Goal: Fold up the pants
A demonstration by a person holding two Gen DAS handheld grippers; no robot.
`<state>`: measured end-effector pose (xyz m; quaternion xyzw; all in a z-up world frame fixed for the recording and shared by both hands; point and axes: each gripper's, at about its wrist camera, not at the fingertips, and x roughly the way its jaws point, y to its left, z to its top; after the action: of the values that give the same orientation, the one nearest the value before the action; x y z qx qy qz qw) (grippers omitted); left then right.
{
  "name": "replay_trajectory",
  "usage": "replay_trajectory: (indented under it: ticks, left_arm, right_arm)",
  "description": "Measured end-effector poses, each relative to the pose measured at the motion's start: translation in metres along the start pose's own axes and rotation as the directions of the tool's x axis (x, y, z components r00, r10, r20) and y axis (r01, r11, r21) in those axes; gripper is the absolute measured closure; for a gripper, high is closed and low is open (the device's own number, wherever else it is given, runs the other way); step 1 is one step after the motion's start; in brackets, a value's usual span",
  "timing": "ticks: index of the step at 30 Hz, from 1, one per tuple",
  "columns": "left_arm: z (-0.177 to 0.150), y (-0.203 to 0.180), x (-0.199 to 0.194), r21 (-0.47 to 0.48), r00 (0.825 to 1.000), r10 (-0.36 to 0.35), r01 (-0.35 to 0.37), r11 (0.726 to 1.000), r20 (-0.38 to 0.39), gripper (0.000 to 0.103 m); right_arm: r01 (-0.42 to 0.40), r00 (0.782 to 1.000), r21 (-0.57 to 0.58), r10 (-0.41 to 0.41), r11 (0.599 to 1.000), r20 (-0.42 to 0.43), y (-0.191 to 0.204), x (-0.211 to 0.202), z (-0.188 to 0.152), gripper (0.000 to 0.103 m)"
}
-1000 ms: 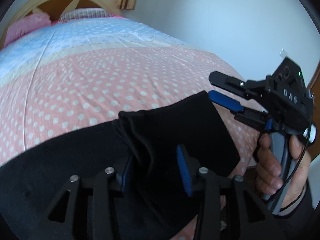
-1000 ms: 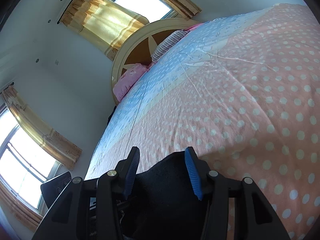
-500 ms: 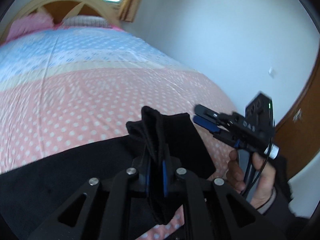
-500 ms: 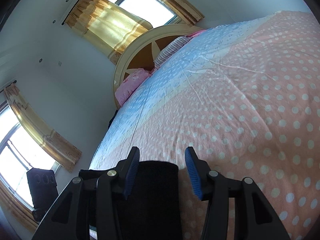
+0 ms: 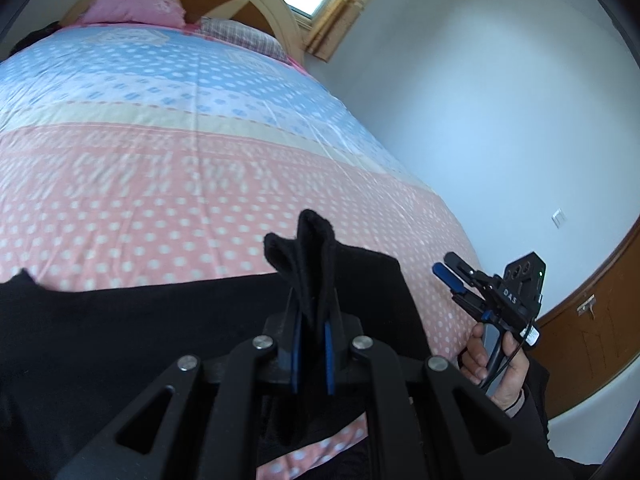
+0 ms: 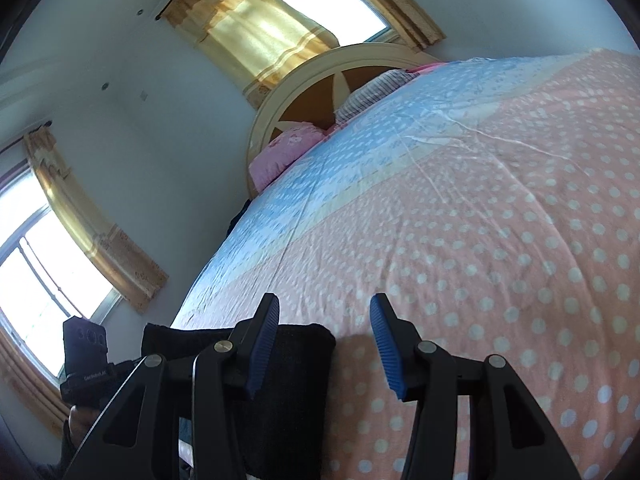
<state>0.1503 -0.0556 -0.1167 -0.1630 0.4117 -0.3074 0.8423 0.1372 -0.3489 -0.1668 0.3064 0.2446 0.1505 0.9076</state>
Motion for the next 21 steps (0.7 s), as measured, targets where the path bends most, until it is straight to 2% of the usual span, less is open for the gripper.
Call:
replay_trajectory:
  ticks: [6, 12, 19, 21]
  left_arm:
    - [-0.001, 0.025, -0.022, -0.063, 0.999, 0.024, -0.022, 0.998, 0.034, 0.094]
    - [-0.013, 0.053, -0.022, -0.137, 0.998, 0.062, -0.059, 0.989, 0.02, 0.094]
    - [-0.023, 0.086, -0.012, -0.212, 0.993, 0.112, -0.116, 0.97, -0.029, 0.094]
    - [-0.025, 0.091, -0.012, -0.221, 0.993, 0.117, -0.121, 0.968, -0.032, 0.094]
  right_arm:
    - [-0.091, 0.995, -0.138, 0.086, 0.986, -0.044, 0.037, 0.006, -0.012, 0.054]
    - [-0.214, 0.97, -0.238, 0.178, 0.947, -0.163, 0.068, 0.018, -0.032, 0.054]
    - [-0.233, 0.95, -0.275, 0.158, 0.933, -0.27, 0.078, 0.032, -0.051, 0.054]
    - [-0.207, 0.942, -0.285, 0.112, 0.936, -0.317, 0.077, 0.042, -0.057, 0.054]
